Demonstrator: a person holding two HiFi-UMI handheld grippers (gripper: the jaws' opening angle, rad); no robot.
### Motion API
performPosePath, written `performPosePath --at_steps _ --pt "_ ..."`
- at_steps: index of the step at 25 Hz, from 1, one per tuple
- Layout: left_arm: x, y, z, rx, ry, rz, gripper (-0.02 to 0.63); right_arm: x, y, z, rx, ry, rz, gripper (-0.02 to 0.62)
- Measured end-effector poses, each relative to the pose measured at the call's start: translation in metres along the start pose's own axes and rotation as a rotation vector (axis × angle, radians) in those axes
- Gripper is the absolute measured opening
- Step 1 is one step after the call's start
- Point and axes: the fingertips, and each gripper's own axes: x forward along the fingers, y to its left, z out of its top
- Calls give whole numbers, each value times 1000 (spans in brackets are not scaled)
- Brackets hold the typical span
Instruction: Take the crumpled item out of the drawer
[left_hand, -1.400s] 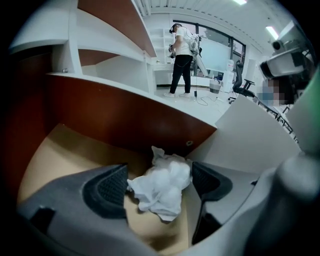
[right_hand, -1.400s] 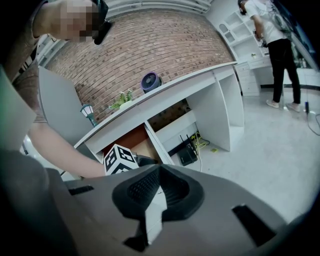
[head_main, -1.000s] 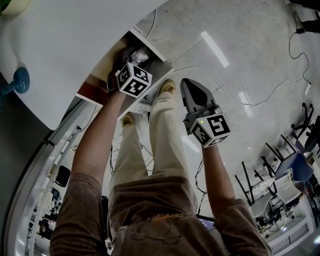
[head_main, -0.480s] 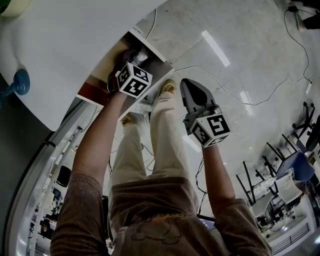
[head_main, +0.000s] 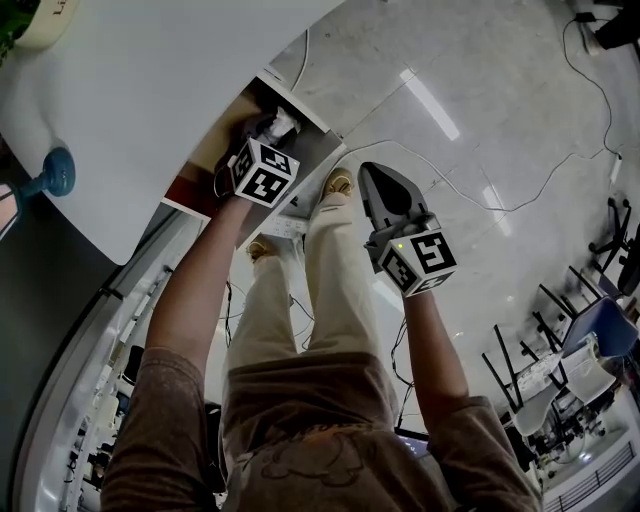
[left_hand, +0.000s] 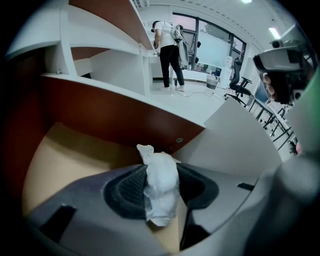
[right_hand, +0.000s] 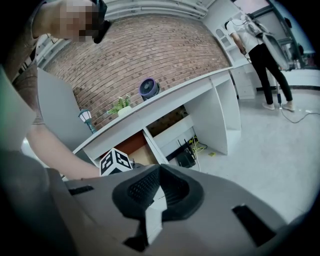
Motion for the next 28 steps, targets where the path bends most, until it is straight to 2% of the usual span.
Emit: performPosePath --at_steps 6,9,11,17,25,28 --pt "-26 1 8 -17 -21 19 170 -11 11 18 -7 -38 -18 -3" --pt "-43 -1 20 -57 -52 27 170 -21 14 29 -18 -56 -30 -3" --pt "-61 -2 33 -75 -77 37 170 -30 17 41 -28 -68 -41 -3" --pt "-124 -20 85 -47 -150 15 170 -70 36 87 -60 -99 -68 -3" --pt "-217 -35 151 -62 -316 1 170 -131 64 140 -128 -164 -116 -3" --pt "-251 -34 167 -62 -347 -3 170 -149 80 154 -136 -187 -119 -3"
